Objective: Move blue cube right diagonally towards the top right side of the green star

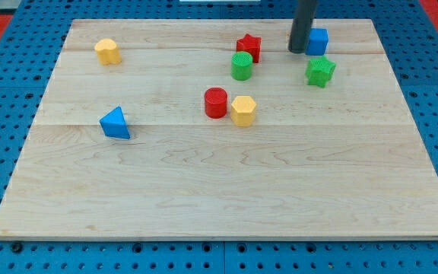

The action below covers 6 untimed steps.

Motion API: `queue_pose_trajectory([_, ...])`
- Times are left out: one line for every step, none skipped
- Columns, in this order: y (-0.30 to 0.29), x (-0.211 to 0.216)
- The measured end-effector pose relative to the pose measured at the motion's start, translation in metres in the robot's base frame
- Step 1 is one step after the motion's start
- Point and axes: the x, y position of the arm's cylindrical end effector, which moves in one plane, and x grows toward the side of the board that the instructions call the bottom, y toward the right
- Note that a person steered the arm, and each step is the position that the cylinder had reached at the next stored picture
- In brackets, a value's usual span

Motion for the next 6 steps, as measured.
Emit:
queue_pose_trajectory([-0.007, -0.028])
queue_pose_trajectory([-0.004, -0.048])
queue_pose_trajectory([0.013, -0.043])
queue_pose_trajectory([0.036, -0.022])
queue_pose_trajectory([0.062, -0.02])
queue_pose_trajectory([0.064, -0.02])
